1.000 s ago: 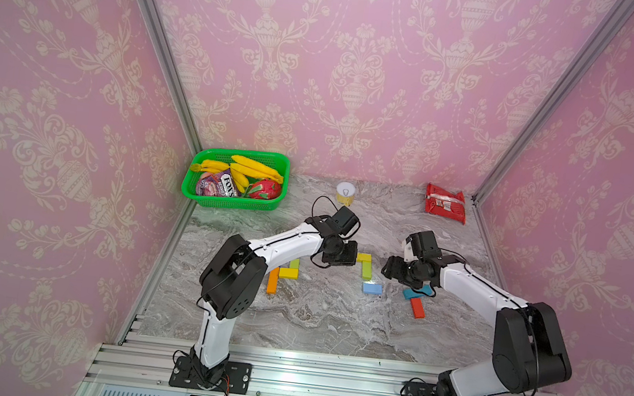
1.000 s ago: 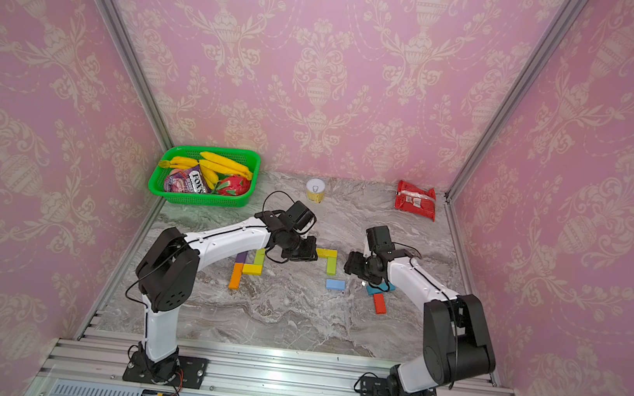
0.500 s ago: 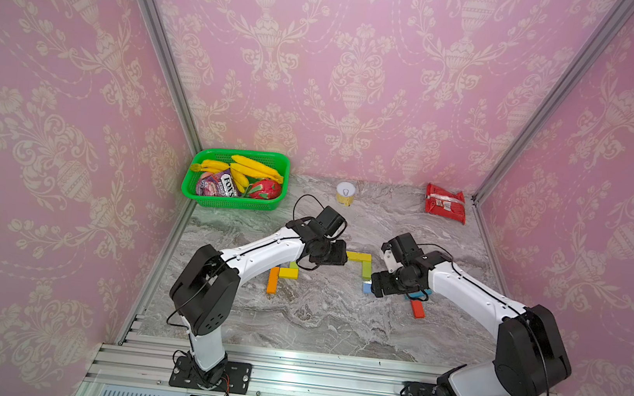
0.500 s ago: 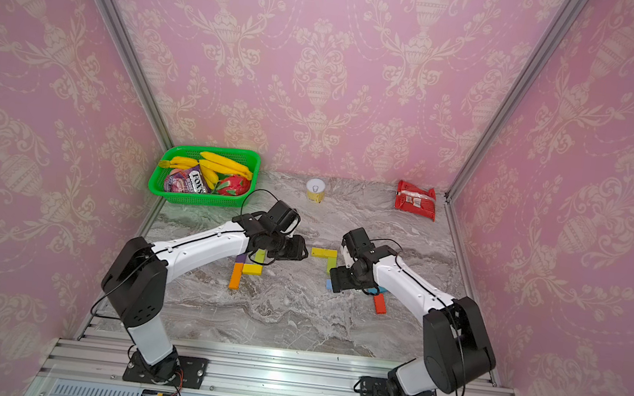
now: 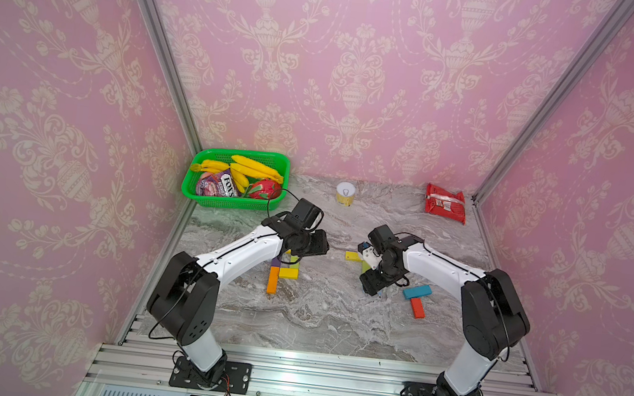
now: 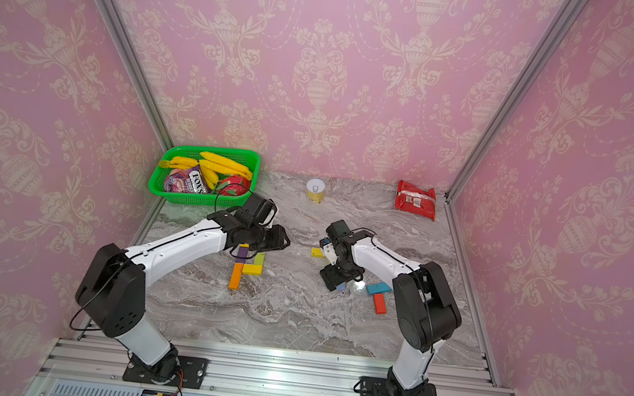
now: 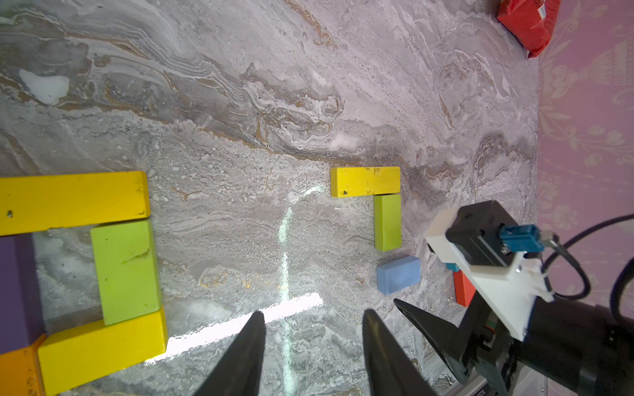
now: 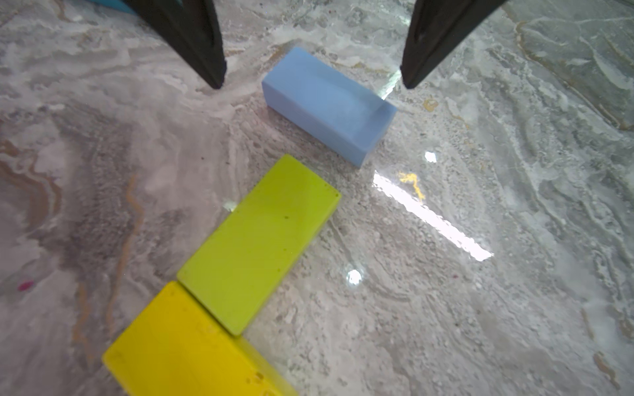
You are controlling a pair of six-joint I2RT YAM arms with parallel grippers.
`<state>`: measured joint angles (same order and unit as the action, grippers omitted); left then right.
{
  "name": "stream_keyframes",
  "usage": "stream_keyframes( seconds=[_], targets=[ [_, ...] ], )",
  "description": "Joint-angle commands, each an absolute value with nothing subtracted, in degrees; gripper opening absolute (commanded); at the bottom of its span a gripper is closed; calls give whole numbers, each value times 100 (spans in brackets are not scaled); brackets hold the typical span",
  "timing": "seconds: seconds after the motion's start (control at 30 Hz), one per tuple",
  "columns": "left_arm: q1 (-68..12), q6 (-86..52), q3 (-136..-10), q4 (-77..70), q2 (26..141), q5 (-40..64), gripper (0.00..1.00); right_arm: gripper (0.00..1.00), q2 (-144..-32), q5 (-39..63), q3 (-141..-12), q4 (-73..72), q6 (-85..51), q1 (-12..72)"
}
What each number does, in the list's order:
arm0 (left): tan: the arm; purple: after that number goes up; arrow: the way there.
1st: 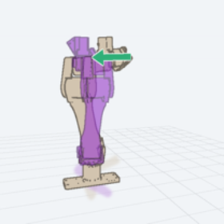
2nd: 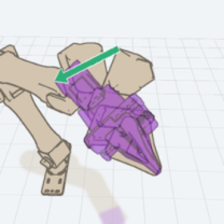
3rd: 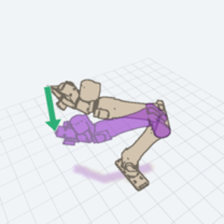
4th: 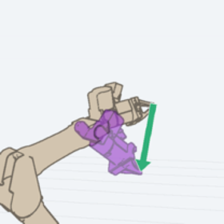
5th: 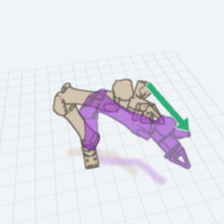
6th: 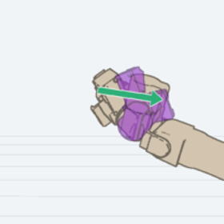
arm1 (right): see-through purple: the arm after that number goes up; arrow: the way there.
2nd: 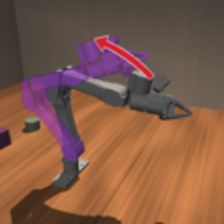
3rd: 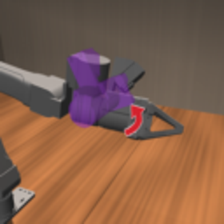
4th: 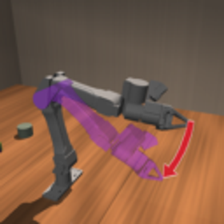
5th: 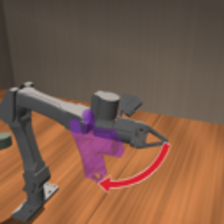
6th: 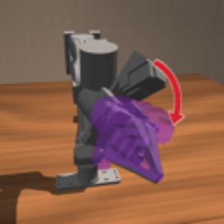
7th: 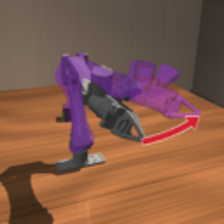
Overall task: Assemble the letter p with building blocks
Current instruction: Pick up the building block from the center of the board.
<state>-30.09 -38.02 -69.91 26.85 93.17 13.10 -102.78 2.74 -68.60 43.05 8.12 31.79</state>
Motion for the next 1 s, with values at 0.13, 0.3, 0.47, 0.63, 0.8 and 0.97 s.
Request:
stream_keyframes(
  seconds=[0.13, 0.3, 0.47, 0.63, 0.8, 0.97],
  targets=[
    [-2892, -3732, -6882, 2701, 9168, 1300, 49, 80, -10563, 432, -6913, 4421, 909, 3377],
    [-2883, -3750, -6941, 2681, 9228, 1341, 49, 77, -10641, 449, -6777, 4254, 807, 3580],
    [-2883, -3753, -6918, 2680, 9188, 1305, 49, 73, -10605, 282, -6568, 4153, 615, 3654],
    [-2883, -3750, -6900, 2681, 9176, 1321, 49, 64, -10454, 69, -6148, 4139, 338, 3652],
    [-2883, -3711, -6952, 2656, 9211, 1386, 49, 45, -10380, -89, -6012, 4163, 111, 3767],
    [-2883, -3683, -6971, 2645, 9225, 1475, 49, 27, -10462, -36, -6015, 4223, -191, 3923]
  ],
)
